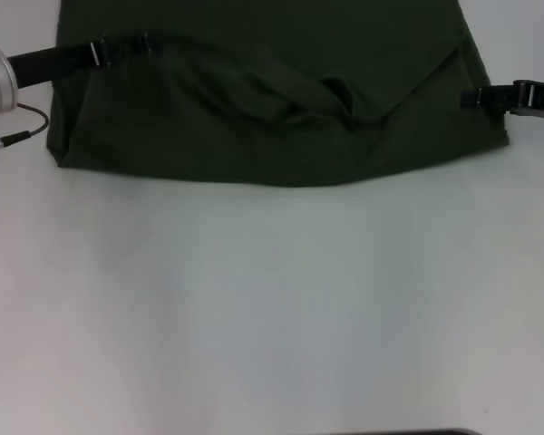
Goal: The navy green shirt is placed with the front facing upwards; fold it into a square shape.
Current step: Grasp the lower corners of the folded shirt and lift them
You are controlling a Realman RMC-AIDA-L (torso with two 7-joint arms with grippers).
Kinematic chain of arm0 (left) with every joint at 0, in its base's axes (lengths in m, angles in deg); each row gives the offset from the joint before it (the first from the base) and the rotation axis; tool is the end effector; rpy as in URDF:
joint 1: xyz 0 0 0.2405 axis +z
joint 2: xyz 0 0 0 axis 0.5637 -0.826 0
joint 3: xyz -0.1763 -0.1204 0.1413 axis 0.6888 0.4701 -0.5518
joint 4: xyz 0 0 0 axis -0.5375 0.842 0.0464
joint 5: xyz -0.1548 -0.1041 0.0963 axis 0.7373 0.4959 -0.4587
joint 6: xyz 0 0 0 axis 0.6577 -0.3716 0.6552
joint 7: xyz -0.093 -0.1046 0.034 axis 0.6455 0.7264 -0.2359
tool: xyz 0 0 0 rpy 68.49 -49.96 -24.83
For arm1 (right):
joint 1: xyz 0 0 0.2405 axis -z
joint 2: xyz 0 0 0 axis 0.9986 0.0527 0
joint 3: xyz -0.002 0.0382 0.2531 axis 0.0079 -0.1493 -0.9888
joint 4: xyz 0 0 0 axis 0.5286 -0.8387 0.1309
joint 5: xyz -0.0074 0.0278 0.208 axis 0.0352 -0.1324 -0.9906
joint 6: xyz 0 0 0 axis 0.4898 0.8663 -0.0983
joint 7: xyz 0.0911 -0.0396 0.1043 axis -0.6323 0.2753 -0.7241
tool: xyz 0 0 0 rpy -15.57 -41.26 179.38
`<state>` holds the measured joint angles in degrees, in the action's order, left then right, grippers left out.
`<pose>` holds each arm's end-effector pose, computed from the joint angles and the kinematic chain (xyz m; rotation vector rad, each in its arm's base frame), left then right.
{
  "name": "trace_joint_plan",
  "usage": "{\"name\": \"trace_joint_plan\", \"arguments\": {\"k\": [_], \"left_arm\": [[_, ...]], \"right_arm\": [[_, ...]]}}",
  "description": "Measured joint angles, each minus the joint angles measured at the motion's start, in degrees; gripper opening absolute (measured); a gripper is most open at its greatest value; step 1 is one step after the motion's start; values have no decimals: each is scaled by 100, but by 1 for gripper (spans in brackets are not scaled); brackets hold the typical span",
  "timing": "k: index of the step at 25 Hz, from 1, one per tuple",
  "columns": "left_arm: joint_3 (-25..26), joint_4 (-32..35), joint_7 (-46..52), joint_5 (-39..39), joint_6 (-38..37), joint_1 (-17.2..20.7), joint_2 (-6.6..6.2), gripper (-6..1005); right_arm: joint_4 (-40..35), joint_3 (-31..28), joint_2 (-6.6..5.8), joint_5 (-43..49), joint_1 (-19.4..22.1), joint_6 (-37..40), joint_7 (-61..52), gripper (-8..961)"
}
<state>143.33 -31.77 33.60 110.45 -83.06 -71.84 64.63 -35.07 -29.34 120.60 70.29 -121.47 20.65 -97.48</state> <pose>-0.2657 0.4031 0.0068 -2.1609 -1.3424 -0.6779 0.3322 0.3758 0.0489 -2.0977 1.5719 0.4147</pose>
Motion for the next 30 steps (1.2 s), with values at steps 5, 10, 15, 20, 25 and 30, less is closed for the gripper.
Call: {"name": "trace_joint_plan", "arguments": {"k": [5,10,15,20,25,30], "left_arm": [[0,0,-26,0,21,-15,-2,889],[0,0,-68,0,28,-45,14,888],[0,0,-77,44,33,-63,15,888],[0,1,-79,74,32,-60,12,888],[0,1,-81,77,32,-39,19,888],[0,0,-82,79,32,-35,39,888]], "right_arm": [[47,4,4,0,30,-137,-26,656],[183,108,49,0,-39,-283,-25,655],[226,241,131,-11,-77,-381,-2,655],[193,227,146,-35,-72,-174,17,655],[146,117,111,-66,39,-100,29,656],[143,97,77,-71,132,-112,32,590]]}}
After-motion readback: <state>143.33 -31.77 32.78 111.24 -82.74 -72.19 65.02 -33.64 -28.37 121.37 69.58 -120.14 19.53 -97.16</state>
